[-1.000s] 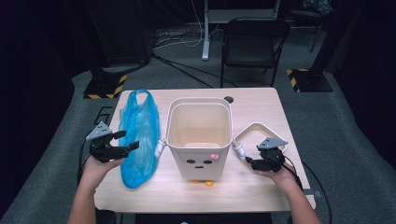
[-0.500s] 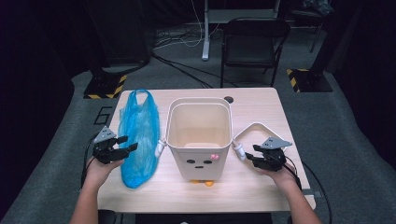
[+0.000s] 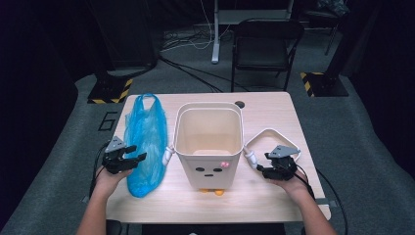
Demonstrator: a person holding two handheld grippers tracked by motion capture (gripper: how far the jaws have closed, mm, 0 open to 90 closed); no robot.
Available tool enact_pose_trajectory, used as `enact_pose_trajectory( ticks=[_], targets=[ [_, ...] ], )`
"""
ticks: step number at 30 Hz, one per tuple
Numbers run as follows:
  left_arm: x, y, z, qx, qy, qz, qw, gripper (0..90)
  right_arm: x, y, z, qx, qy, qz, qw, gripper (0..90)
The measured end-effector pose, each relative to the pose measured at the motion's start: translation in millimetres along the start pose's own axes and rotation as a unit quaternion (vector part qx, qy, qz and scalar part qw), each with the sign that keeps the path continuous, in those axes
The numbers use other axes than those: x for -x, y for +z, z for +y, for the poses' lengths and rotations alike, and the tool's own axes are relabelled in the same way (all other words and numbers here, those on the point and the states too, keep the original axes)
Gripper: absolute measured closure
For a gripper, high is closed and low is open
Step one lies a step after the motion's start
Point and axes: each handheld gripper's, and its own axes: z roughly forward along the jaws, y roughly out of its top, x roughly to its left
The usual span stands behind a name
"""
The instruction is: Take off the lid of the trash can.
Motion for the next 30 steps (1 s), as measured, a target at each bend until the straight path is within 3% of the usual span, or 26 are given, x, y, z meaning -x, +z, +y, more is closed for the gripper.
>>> enact_pose_trajectory(
  ticks=[3,5,9,13,16,19,24,25,30],
  targets=[
    [-4.2,0.3,-4.0,0.01,-0.012,0.002,0.9999,41.5,1.4,0.7,-0.7,-0.002,0.006,0.004,1.0,37.8],
    [-7.8,-0.1,-6.3,0.007,-0.019,-0.009,0.9998,41.7,1.7,0.7,-1.3,-0.002,0.007,0.002,1.0,38.1],
    [-14.1,1.1,-12.3,-0.012,-0.025,0.0,0.9996,33.3,2.3,-0.2,-1.4,0.003,0.009,-0.004,0.9999,38.6],
    [-27.4,2.8,-17.8,-0.027,-0.07,0.015,0.9971,26.7,4.2,-2.2,-1.0,0.011,0.019,-0.012,0.9997,41.1],
    [-34.1,3.0,-22.1,-0.028,-0.09,0.025,0.9952,25.0,4.7,-2.8,-1.1,0.012,0.02,-0.013,0.9996,41.1],
    [-37.8,4.2,-25.5,-0.03,-0.098,0.038,0.994,24.0,5.6,-2.3,-1.2,0.012,0.022,-0.014,0.9996,41.2],
    [-39.2,11.0,-30.2,-0.037,-0.102,0.038,0.9933,26.1,5.4,-2.2,-1.7,0.01,0.017,-0.009,0.9998,42.1],
    [-38.7,12.6,-30.9,-0.041,-0.1,0.035,0.9935,31.8,4.9,-2.7,-1.9,0.011,0.014,-0.012,0.9998,42.6],
    [-36.8,21.8,-34.2,-0.064,-0.095,0.028,0.993,40.2,5.2,-4.3,-1.9,0.014,0.014,-0.017,0.9997,43.0]
  ],
)
